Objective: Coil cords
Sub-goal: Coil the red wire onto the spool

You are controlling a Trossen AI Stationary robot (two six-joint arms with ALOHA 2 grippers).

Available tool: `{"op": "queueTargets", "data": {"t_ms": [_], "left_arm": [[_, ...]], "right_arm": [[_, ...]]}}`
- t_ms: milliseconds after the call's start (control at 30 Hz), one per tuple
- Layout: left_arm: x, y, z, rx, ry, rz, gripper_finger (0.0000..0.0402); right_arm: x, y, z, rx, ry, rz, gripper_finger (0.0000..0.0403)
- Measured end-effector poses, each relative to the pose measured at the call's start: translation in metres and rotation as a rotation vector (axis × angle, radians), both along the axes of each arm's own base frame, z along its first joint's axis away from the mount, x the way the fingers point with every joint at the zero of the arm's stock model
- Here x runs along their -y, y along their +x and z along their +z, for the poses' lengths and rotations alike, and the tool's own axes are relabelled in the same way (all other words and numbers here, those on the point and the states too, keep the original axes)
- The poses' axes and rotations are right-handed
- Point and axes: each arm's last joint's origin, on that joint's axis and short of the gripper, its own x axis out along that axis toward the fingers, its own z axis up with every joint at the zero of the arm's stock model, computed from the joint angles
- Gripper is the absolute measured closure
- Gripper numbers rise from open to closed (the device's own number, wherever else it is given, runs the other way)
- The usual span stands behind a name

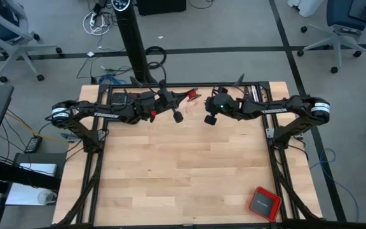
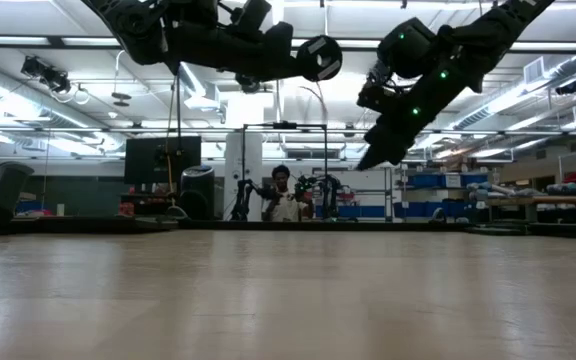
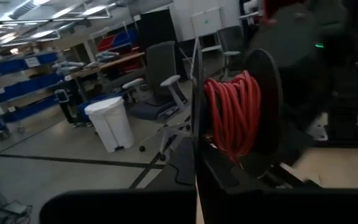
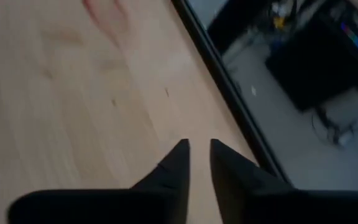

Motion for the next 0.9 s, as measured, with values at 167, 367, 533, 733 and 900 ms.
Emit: {"op": "queueTargets", "data": {"t_ms": [167,367,533,733,900], "left_arm": [[0.000,0.000,-0.001,-0.016,-0.002,0.001,0.0401],[-0.003,-0.001,-0.004,-0.052,-0.010,0.010,0.0401],[-0.005,-0.002,-0.010,-0.103,-0.023,0.020,0.0401],[-0.001,-0.001,-0.014,-0.149,-0.040,0.012,0.0401],[0.003,-0.001,-0.022,-0.223,-0.058,0.002,0.0401]], "right_arm": [[0.016,-0.024,-0.011,-0.098,0.164,-0.160,0.0290],[0.029,-0.027,-0.008,0.077,0.503,0.046,0.0271],[0.023,-0.017,0.001,0.199,0.596,0.298,0.0273],[0.012,-0.006,0.009,0.263,0.534,0.386,0.0274],[-0.004,0.004,0.015,0.323,0.544,0.431,0.0275]]}}
